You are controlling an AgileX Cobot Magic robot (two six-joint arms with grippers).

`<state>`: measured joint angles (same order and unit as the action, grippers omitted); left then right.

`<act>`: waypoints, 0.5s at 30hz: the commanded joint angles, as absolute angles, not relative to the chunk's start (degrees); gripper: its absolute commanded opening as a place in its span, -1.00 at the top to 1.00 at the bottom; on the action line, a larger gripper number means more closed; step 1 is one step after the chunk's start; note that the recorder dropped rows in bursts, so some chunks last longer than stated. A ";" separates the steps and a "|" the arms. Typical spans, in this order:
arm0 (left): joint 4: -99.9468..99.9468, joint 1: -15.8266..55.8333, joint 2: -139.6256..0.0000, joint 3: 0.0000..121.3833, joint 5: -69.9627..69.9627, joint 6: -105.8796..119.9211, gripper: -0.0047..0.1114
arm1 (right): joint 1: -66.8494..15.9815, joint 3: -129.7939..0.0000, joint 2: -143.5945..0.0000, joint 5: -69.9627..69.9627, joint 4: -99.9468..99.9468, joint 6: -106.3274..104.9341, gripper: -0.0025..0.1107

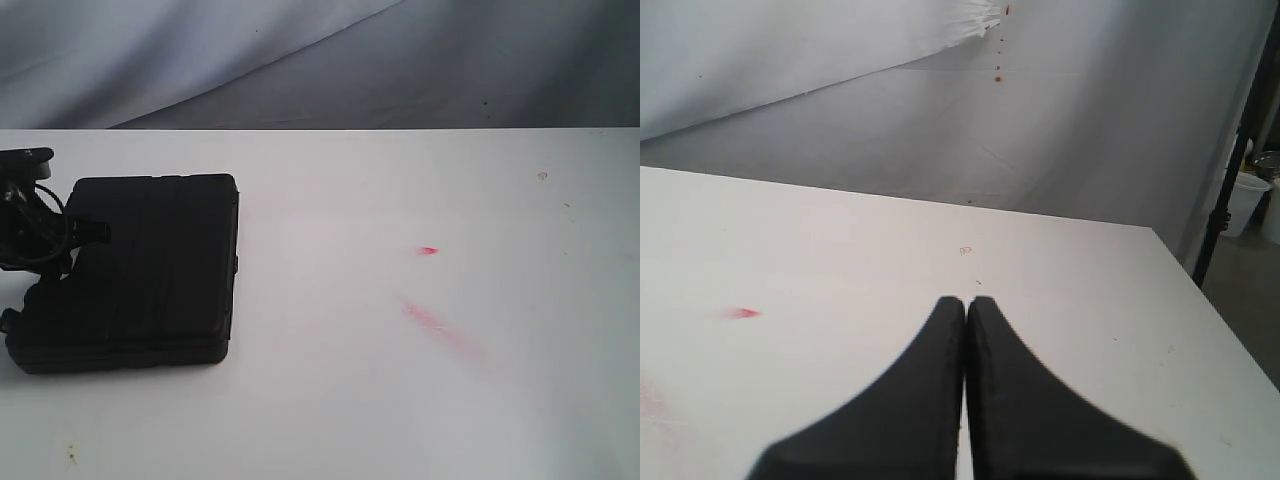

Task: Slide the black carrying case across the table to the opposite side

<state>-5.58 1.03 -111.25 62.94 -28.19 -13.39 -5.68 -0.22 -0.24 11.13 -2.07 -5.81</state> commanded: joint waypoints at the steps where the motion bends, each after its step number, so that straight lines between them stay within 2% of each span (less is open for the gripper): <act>1: -5.01 0.98 -110.07 63.27 -25.31 -13.29 0.92 | -5.29 0.00 0.00 11.15 -1.85 -5.47 0.96; 8: -5.01 0.98 -110.07 63.27 -25.20 -13.29 0.91 | -5.29 0.00 0.00 11.15 -1.85 -5.47 0.96; 15: -5.01 0.98 -110.07 63.27 -25.20 -13.29 0.72 | -5.29 0.00 0.00 11.15 -1.85 -5.47 0.96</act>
